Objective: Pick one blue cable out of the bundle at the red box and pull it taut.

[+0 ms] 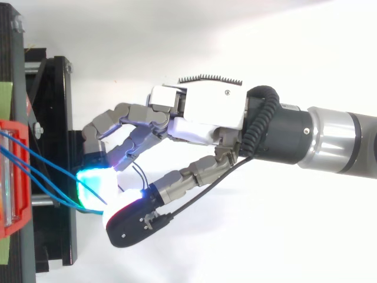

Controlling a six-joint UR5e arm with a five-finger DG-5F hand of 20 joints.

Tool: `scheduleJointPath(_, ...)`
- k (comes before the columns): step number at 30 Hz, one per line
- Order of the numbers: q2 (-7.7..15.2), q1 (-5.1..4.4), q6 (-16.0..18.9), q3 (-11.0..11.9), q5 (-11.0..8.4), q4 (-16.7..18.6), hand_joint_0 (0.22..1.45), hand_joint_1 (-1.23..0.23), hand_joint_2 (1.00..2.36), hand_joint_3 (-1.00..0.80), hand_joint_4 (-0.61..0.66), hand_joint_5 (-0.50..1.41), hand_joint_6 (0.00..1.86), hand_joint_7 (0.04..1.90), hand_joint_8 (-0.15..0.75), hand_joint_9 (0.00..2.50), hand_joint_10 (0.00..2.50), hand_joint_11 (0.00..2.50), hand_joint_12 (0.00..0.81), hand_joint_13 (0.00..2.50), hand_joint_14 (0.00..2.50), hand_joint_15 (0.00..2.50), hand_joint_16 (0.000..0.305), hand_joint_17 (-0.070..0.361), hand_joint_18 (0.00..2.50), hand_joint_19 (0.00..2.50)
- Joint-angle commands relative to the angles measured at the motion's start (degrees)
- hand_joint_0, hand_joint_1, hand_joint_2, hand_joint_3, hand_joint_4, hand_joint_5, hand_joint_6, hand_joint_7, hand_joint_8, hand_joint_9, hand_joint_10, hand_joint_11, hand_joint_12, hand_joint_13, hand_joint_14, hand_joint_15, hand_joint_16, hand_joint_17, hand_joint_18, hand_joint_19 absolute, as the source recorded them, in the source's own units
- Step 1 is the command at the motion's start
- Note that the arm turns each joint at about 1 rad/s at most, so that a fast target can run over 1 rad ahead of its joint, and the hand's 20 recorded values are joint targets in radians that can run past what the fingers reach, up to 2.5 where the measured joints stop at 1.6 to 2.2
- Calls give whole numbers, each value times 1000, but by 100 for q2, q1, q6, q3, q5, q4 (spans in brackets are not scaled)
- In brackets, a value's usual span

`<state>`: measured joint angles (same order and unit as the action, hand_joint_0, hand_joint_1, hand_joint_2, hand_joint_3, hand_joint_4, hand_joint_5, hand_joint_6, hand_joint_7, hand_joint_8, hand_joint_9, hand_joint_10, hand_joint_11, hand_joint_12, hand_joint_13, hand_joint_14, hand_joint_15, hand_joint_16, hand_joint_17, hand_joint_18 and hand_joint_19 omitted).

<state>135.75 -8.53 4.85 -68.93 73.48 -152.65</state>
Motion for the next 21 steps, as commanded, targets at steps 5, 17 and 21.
scheduleJointPath(5,4,0,42,-6,17,-11,797,-907,1019,-223,-83,-223,977,1008,246,730,8,637,356,712,9,285,42,94,663,259)
scheduleJointPath(17,-4,0,42,-6,0,7,709,-985,1000,-500,-54,-242,969,953,235,647,8,634,356,674,8,273,43,97,669,217)
scheduleJointPath(21,4,0,42,-6,-9,-2,638,-985,1000,-500,-15,-243,965,952,241,651,8,639,358,665,11,283,43,97,653,260)
